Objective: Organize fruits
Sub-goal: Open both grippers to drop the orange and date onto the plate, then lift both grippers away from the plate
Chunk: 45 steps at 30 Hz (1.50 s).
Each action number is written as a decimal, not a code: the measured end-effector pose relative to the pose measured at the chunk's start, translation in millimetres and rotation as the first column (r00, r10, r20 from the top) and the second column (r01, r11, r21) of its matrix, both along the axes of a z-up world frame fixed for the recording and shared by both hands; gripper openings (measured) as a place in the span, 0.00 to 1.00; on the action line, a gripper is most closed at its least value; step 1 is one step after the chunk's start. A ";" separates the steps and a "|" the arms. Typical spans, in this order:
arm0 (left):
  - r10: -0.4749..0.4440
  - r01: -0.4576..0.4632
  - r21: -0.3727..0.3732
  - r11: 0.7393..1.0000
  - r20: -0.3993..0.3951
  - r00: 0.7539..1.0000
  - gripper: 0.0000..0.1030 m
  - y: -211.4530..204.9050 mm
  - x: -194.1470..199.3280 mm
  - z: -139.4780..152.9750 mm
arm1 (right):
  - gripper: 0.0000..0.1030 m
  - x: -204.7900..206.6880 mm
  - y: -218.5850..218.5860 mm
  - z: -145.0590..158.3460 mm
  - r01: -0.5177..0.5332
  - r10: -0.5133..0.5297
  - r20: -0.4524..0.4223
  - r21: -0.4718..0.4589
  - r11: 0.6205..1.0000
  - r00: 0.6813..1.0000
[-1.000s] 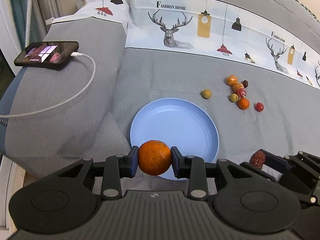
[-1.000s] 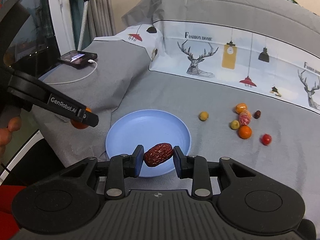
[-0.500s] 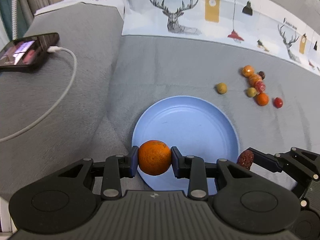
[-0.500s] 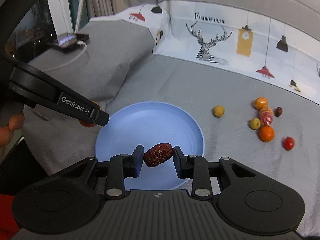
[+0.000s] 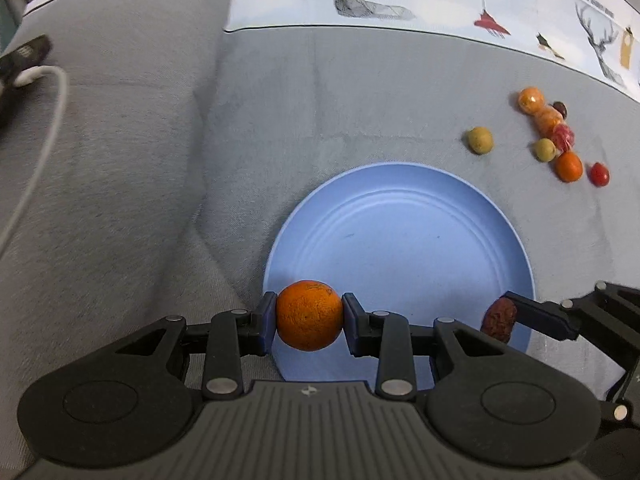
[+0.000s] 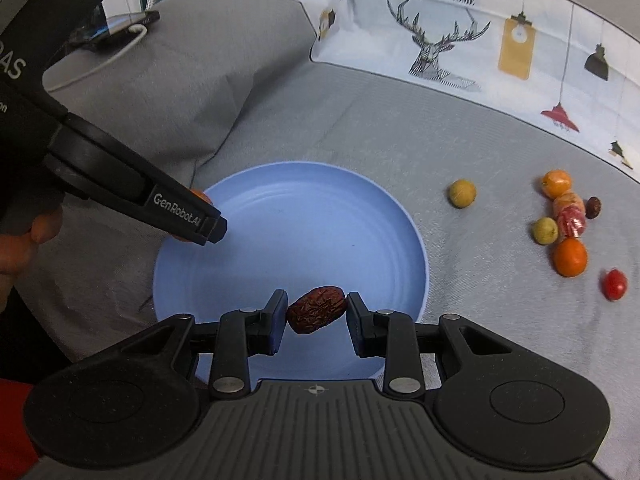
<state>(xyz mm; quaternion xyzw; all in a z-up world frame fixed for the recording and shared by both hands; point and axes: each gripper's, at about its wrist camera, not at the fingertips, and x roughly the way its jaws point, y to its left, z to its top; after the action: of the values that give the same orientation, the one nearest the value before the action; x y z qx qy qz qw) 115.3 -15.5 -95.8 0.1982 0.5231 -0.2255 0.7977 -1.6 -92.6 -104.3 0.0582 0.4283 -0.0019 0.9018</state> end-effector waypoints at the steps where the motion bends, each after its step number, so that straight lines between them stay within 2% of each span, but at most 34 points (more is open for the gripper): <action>1: -0.004 0.004 -0.005 1.000 0.004 1.000 0.47 0.3 0.6 -0.2 | 0.33 1.8 -1.0 -1.3 -0.007 0.007 -0.002 0.005 1.000 1.000; 2: -0.002 0.002 -0.011 1.000 0.012 1.000 0.74 0.3 0.8 1.2 | 0.38 3.4 -2.0 -1.2 -0.013 0.013 -0.004 0.006 1.000 1.000; 3: 0.005 -0.005 -0.021 1.000 0.025 1.000 0.89 1.7 0.7 4.9 | 0.55 4.9 -2.5 0.1 -0.021 0.021 -0.003 0.005 1.000 1.000; 4: 0.014 -0.013 -0.033 0.999 0.036 0.999 0.99 3.7 0.0 9.2 | 0.64 5.0 -2.6 2.6 -0.026 0.026 0.006 -0.006 1.000 1.000; 5: 0.024 -0.020 -0.068 0.998 0.047 0.999 1.00 7.6 -1.1 16.3 | 0.77 3.8 -3.7 5.3 -0.026 0.026 0.017 -0.024 0.999 1.000; 6: 0.021 -0.017 -0.090 0.996 0.039 0.999 1.00 9.9 -2.2 21.4 | 0.84 1.5 -3.9 9.3 -0.023 0.024 0.028 -0.046 0.999 0.999; 8: 0.015 -0.013 -0.102 0.995 0.017 1.000 1.00 15.1 -5.6 29.6 | 0.88 -6.8 -6.1 17.8 -0.023 0.025 0.039 -0.071 0.997 0.999; 11: 0.033 -0.031 -0.086 0.996 0.022 0.999 1.00 25.2 -19.7 39.6 | 0.91 -24.4 -8.2 30.7 -0.011 0.012 0.028 -0.043 0.999 1.000; 14: 0.076 -0.073 -0.039 0.997 0.069 0.995 1.00 38.1 -44.7 48.7 | 0.94 -47.9 -4.9 39.1 0.018 -0.018 -0.002 -0.002 1.000 1.000; 18: 0.109 -0.109 -0.008 0.994 0.091 0.990 1.00 52.8 -76.3 57.3 | 0.96 -77.0 6.2 49.1 0.036 -0.035 -0.013 0.042 0.998 0.999; 24: 0.119 -0.117 -0.021 0.993 0.155 0.981 1.00 69.8 -109.2 78.4 | 0.97 -99.8 19.4 77.7 0.050 -0.048 0.095 -0.017 0.999 0.994; 35: 0.120 -0.101 -0.089 0.991 0.249 0.961 1.00 75.1 -146.7 113.5 | 0.99 -143.8 34.0 108.9 0.066 -0.049 0.221 -0.068 0.996 0.974; 45: 0.112 -0.085 -0.110 0.990 0.277 0.954 1.00 78.0 -162.7 124.0 | 0.99 -158.3 39.0 119.2 0.073 -0.048 0.269 -0.082 0.994 0.962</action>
<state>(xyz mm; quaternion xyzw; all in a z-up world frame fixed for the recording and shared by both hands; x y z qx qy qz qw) -47.4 62.5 28.2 0.1633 0.4014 -0.1798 0.8831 -159.9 -53.7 15.0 0.0300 0.3006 -0.0411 0.9524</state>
